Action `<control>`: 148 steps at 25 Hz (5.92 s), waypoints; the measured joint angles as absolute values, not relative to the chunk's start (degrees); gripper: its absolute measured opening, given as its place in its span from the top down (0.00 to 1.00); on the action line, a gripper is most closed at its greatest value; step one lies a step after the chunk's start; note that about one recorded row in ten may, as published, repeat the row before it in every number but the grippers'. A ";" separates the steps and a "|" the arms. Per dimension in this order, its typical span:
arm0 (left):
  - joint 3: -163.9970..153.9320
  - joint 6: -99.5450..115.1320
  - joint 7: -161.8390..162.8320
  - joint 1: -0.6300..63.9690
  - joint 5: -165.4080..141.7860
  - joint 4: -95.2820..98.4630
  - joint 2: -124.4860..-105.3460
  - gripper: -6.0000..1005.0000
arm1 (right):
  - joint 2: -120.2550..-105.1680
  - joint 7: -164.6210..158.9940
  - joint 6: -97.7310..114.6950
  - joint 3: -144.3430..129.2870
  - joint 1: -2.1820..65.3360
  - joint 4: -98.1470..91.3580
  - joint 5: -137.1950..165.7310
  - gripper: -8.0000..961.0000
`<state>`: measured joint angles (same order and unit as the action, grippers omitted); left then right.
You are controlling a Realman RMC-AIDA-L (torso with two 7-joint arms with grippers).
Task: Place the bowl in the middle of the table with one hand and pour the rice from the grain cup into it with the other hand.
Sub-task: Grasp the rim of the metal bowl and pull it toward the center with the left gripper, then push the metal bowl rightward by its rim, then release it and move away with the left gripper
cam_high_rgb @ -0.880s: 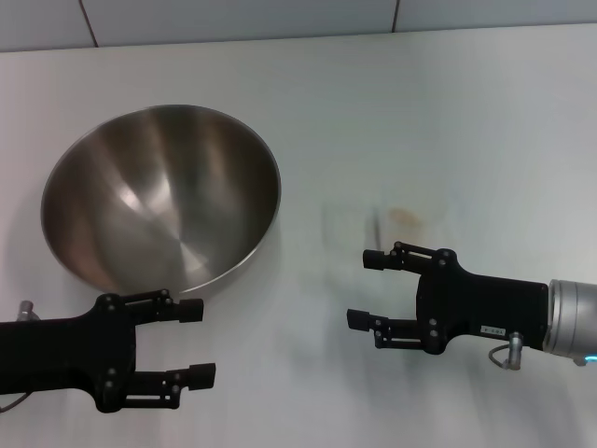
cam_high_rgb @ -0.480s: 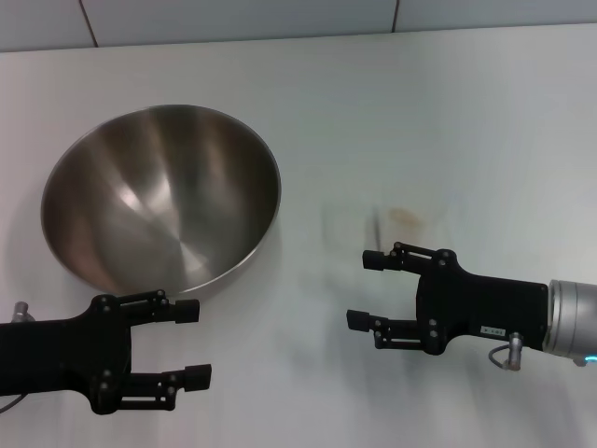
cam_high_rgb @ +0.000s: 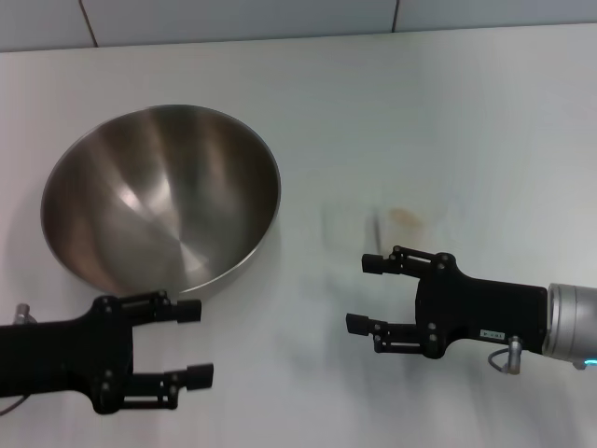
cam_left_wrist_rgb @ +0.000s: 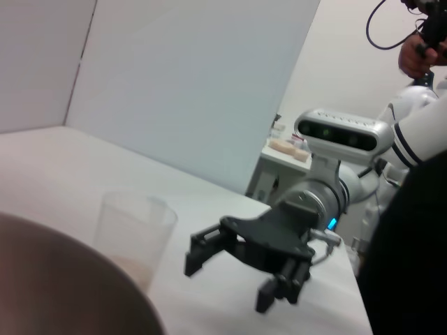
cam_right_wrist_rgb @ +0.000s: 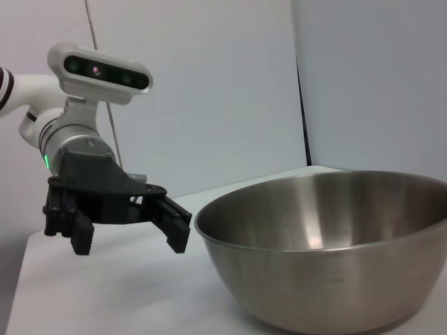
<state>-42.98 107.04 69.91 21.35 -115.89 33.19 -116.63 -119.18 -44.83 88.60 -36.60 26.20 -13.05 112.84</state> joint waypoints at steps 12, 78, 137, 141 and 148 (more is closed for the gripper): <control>-22.67 104.59 70.12 23.05 -111.81 33.49 -117.13 0.20 | -119.18 -44.66 89.10 -36.65 26.37 -12.74 112.83 0.17; -41.14 79.27 113.46 38.56 -151.70 58.62 -117.95 0.22 | -119.25 -44.29 89.29 -36.03 27.00 -12.66 112.59 0.17; -44.51 78.48 113.22 53.24 -146.04 52.02 -118.59 0.96 | -119.36 -44.21 89.73 -36.07 26.50 -12.48 112.59 0.17; -44.83 78.31 113.36 53.17 -145.87 51.97 -118.57 0.96 | -119.36 -44.21 89.74 -36.04 26.51 -12.46 112.59 0.17; -44.82 77.37 113.17 53.07 -145.83 51.02 -118.50 0.96 | -119.36 -44.20 89.74 -36.03 26.70 -12.22 112.56 0.17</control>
<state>-44.82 77.37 113.17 53.07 -145.83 51.02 -118.50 -119.36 -44.20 89.74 -36.03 26.70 -12.22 112.56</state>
